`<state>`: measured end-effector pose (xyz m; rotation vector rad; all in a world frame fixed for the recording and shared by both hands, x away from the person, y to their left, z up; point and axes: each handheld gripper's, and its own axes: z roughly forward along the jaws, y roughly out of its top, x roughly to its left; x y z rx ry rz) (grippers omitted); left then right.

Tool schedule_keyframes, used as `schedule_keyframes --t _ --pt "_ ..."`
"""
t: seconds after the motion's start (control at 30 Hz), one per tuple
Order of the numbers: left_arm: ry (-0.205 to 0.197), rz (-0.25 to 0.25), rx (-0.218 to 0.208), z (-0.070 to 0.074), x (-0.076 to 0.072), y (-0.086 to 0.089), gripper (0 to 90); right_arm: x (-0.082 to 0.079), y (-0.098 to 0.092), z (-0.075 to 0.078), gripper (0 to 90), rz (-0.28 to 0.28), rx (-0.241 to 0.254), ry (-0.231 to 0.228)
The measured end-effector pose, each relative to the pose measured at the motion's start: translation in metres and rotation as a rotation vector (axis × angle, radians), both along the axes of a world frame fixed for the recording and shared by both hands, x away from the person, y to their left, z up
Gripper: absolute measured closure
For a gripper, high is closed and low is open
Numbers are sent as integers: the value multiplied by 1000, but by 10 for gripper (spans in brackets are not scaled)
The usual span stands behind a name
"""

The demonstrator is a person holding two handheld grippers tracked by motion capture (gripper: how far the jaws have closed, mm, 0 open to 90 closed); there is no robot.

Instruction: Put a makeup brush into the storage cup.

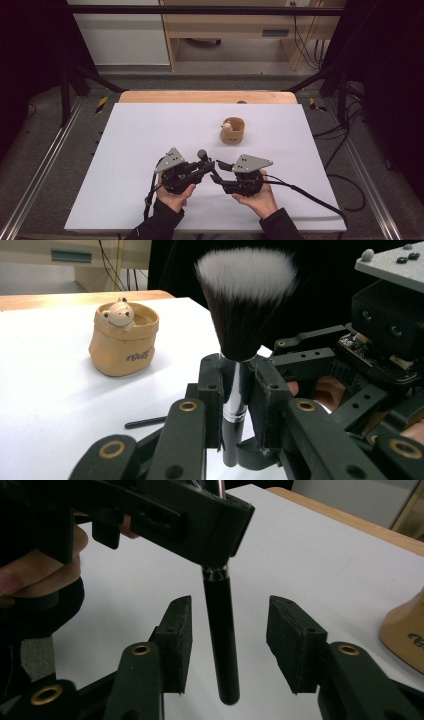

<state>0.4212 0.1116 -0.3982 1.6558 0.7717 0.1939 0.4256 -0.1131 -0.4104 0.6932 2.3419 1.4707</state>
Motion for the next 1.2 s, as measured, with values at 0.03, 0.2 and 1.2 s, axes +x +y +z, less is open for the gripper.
schedule_keyframes --t 0.03,0.2,1.2 --pt "0 0 0 0 0 0 769 0 0 0 543 0 0 0" --pt "8 -3 14 -1 -1 -3 769 0 4 1 623 4 4 1" --pt "-18 -18 46 1 0 1 622 1 3 0 793 21 -7 14"
